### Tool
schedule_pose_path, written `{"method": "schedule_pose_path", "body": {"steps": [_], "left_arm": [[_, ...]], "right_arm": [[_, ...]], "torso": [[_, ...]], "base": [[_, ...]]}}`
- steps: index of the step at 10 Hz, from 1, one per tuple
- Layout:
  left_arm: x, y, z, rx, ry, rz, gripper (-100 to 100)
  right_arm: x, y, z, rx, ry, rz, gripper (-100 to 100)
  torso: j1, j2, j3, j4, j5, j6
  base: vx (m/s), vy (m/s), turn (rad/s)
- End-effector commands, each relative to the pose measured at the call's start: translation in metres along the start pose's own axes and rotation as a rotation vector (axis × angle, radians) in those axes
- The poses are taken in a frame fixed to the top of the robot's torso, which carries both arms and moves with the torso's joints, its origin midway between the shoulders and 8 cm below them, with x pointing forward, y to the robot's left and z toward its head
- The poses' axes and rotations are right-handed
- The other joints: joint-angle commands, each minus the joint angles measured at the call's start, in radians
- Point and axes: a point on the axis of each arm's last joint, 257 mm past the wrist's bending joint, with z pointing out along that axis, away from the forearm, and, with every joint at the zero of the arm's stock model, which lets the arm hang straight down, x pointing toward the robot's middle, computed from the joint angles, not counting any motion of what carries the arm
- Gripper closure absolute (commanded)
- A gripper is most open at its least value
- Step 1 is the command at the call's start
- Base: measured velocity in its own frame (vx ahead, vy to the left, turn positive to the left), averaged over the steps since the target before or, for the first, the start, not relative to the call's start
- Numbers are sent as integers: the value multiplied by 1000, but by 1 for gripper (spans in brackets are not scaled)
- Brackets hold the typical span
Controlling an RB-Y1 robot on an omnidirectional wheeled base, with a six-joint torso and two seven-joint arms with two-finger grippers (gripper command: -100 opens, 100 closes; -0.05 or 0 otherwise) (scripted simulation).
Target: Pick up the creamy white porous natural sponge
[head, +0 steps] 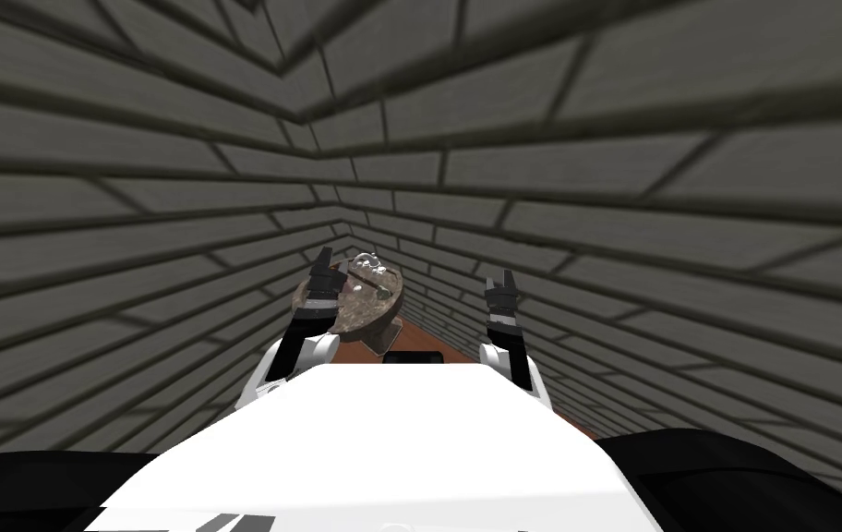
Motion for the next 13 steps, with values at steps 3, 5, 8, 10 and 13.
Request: {"method": "schedule_pose_path", "body": {"steps": [3,5,8,10,13], "left_arm": [[1,19,2,-76,2,-8,-100],[1,30,3,-119,2,-13,-100],[3,48,5,-190,3,-24,-100],[3,58,5,-231,4,-28,-100],[4,75,2,-300,5,-31,-100]], "right_arm": [[0,0,0,0,0,0,0],[0,0,0,0,0,0,0],[0,0,0,0,0,0,0],[0,0,0,0,0,0,0],[0,0,0,0,0,0,0]], "torso": [[0,0,0,0,0,0],[0,0,0,0,0,0],[-1,0,0,0,0,0],[-1,0,0,0,0,0],[-1,0,0,0,0,0]], "base": [[-26,10,-11],[-27,15,-15],[-25,11,-16],[-23,7,-17],[-22,5,-13]]}}
